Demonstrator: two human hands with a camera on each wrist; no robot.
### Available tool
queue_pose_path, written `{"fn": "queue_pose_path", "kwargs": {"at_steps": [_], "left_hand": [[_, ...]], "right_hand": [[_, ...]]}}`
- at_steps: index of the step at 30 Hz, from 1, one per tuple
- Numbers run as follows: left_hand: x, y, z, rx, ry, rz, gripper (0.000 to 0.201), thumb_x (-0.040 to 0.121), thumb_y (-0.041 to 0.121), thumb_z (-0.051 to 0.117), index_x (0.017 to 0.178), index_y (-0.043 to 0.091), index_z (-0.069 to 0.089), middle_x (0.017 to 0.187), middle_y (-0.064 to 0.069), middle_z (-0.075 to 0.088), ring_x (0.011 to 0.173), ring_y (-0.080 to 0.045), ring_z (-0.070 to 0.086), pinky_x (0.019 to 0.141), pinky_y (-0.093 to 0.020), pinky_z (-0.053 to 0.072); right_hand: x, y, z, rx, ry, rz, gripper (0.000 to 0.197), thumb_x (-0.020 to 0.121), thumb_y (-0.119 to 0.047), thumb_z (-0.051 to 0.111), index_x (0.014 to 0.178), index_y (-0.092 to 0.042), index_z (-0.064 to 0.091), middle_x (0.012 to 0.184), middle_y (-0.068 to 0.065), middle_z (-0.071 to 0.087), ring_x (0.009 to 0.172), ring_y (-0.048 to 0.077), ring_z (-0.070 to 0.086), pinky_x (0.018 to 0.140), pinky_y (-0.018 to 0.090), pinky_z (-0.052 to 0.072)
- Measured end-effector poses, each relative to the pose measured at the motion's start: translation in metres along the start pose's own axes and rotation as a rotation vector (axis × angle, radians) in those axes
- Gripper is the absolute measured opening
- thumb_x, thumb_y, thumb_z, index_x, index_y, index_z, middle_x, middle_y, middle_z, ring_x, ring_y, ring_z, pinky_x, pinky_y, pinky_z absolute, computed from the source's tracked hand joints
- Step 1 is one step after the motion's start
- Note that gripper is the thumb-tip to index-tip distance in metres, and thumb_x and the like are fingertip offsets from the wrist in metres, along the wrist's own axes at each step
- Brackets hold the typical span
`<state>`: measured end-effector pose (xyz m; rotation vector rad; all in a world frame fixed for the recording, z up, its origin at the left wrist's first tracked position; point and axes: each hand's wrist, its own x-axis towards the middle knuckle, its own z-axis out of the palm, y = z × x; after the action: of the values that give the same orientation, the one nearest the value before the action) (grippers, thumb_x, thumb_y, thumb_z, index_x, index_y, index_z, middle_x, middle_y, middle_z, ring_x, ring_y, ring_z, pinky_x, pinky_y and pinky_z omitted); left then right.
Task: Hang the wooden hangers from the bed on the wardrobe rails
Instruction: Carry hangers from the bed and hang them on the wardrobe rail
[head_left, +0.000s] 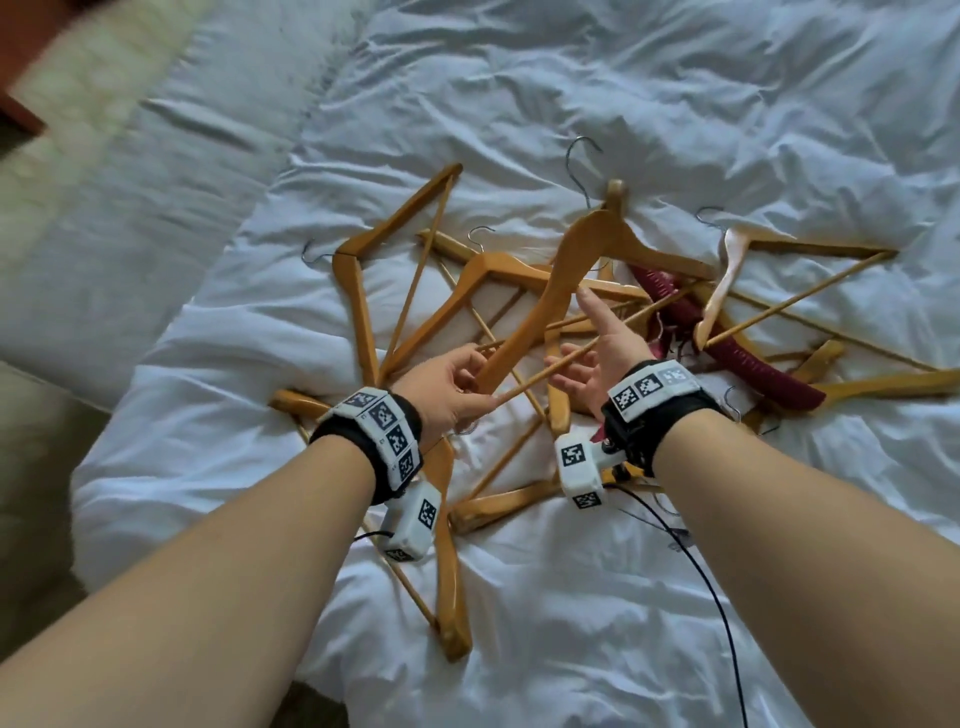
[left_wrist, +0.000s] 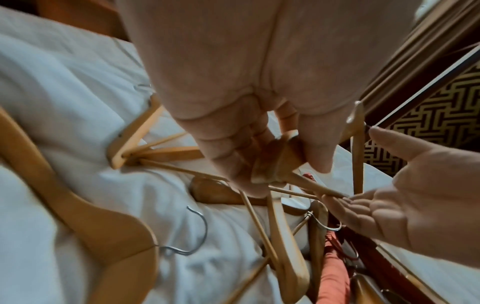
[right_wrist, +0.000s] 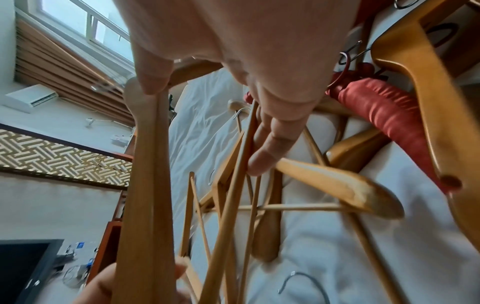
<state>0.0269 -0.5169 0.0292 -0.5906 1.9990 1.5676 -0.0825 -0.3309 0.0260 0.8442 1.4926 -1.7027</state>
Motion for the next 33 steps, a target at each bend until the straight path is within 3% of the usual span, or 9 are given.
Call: {"fn": "queue_pose_path", "kwargs": {"at_steps": [3,7,11,15,18,22,26,29,33], "left_hand": [[-0.035,-0.004,-0.015,0.095,0.035,0.029,0.032,0.084,0.01,0.079,0.11,0.022,0.065,0.085,0.004,0.065,0.072,-0.013,0.063,0.077,-0.038,0.059],[-0.092,-0.018,-0.037,0.121,0.14,0.045,0.035,0.083,0.003,0.077,0.11,0.023,0.064,0.08,0.007,0.066,0.06,-0.007,0.063,0.06,-0.028,0.056],[-0.165,-0.044,-0.066,0.114,0.282,-0.004,0.04,0.081,0.003,0.08,0.109,0.028,0.064,0.089,0.005,0.069,0.064,-0.004,0.066,0.064,-0.03,0.059],[-0.257,-0.079,-0.088,0.17,0.422,-0.097,0.042,0.082,0.016,0.08,0.117,0.031,0.06,0.096,0.006,0.07,0.073,-0.012,0.069,0.063,-0.025,0.06],[-0.338,-0.117,-0.095,0.216,0.529,-0.21,0.035,0.082,0.023,0.08,0.108,0.032,0.059,0.088,0.009,0.068,0.067,-0.014,0.069,0.054,-0.016,0.054],[-0.456,-0.174,-0.078,0.213,0.657,-0.369,0.035,0.078,0.025,0.077,0.107,0.032,0.058,0.091,0.005,0.068,0.059,-0.012,0.062,0.054,-0.024,0.05],[-0.579,-0.221,-0.029,0.199,0.73,-0.523,0.051,0.081,0.032,0.078,0.126,0.024,0.054,0.116,0.001,0.067,0.095,-0.021,0.066,0.077,-0.028,0.051],[-0.668,-0.261,0.026,-0.061,0.829,-0.621,0.047,0.089,0.045,0.071,0.125,0.016,0.06,0.119,-0.005,0.067,0.108,-0.03,0.064,0.081,-0.031,0.048],[-0.783,-0.3,0.118,-0.799,1.226,-0.513,0.036,0.096,0.047,0.061,0.11,0.015,0.057,0.088,-0.002,0.062,0.066,-0.018,0.061,0.053,-0.029,0.043]], "right_hand": [[-0.028,0.009,0.024,-0.059,-0.051,-0.023,0.085,0.062,-0.058,0.084,0.129,-0.018,0.05,0.118,0.014,0.06,0.097,0.034,0.069,0.085,0.049,0.057],[-0.073,0.023,0.069,-0.161,-0.165,-0.057,0.078,0.056,-0.06,0.086,0.116,-0.018,0.06,0.118,0.011,0.064,0.1,0.033,0.07,0.083,0.049,0.058],[-0.122,0.044,0.128,-0.322,-0.305,-0.076,0.087,0.053,-0.06,0.088,0.124,-0.023,0.054,0.104,0.01,0.068,0.097,0.034,0.07,0.084,0.049,0.057],[-0.172,0.082,0.195,-0.55,-0.442,-0.057,0.116,0.045,-0.065,0.087,0.144,-0.04,0.033,0.137,0.001,0.043,0.115,0.036,0.056,0.085,0.046,0.055],[-0.221,0.128,0.244,-0.696,-0.527,-0.069,0.097,0.057,-0.056,0.085,0.14,-0.03,0.042,0.129,-0.002,0.046,0.1,0.025,0.053,0.078,0.035,0.047],[-0.298,0.208,0.302,-0.813,-0.705,-0.065,0.03,0.073,-0.04,0.078,0.081,-0.022,0.056,0.096,0.006,0.053,0.087,0.026,0.053,0.085,0.045,0.05],[-0.405,0.316,0.323,-0.945,-0.937,-0.026,0.022,0.072,-0.02,0.07,0.084,-0.008,0.056,0.077,0.015,0.06,0.06,0.029,0.063,0.071,0.048,0.054],[-0.498,0.396,0.306,-1.127,-1.069,-0.108,0.02,0.084,-0.021,0.066,0.084,-0.006,0.052,0.074,0.015,0.063,0.068,0.033,0.066,0.078,0.056,0.056],[-0.597,0.495,0.254,-1.376,-1.24,-0.023,0.016,0.083,-0.022,0.067,0.083,-0.007,0.062,0.063,0.01,0.066,0.063,0.029,0.064,0.086,0.048,0.055]]}}
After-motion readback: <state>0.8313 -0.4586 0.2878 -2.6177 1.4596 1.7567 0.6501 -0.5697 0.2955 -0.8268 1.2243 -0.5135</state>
